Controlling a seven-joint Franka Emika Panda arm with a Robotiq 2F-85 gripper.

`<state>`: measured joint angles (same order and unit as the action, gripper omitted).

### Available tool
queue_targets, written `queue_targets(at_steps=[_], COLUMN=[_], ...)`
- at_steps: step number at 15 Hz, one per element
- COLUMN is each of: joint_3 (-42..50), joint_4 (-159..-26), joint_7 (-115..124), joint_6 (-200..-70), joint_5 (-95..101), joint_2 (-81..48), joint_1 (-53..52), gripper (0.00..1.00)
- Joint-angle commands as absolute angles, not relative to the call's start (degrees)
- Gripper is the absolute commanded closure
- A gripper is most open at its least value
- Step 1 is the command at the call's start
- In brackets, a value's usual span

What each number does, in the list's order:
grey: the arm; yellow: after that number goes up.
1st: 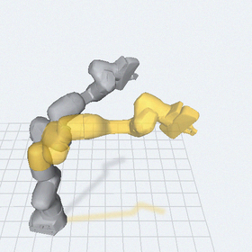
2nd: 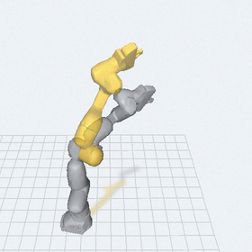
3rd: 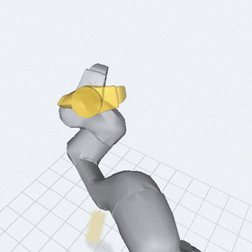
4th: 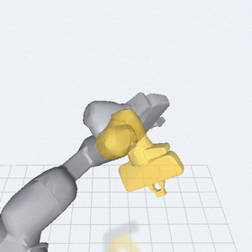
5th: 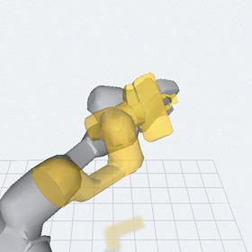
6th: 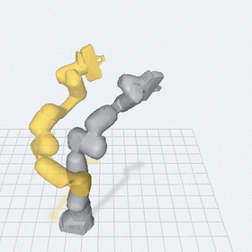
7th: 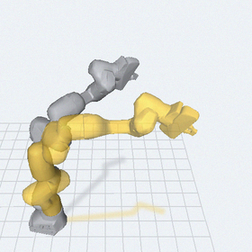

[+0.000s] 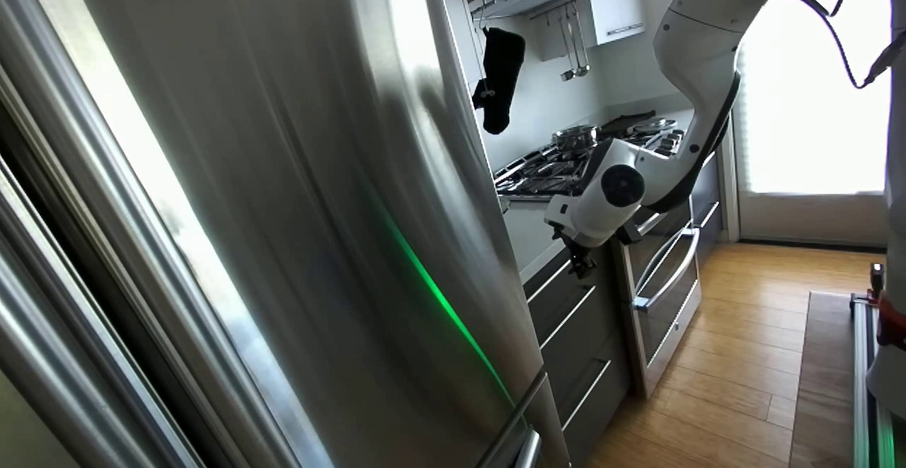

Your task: Open the top drawer

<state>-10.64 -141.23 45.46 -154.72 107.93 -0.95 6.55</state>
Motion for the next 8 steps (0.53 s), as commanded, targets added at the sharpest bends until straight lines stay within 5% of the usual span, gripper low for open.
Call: queue_targets(at_steps=[1,8], joint_3=[-10.41,-10.88], joint_4=[-140.26,-139.33], joint_7=[45.16,52.94], joint_6=[-155.28,-156.13], joint_5=[111.48,128.17], joint_2=[-4.27,-10.75], joint_1=[6.77,6.83], gripper=[0.00,0.00])
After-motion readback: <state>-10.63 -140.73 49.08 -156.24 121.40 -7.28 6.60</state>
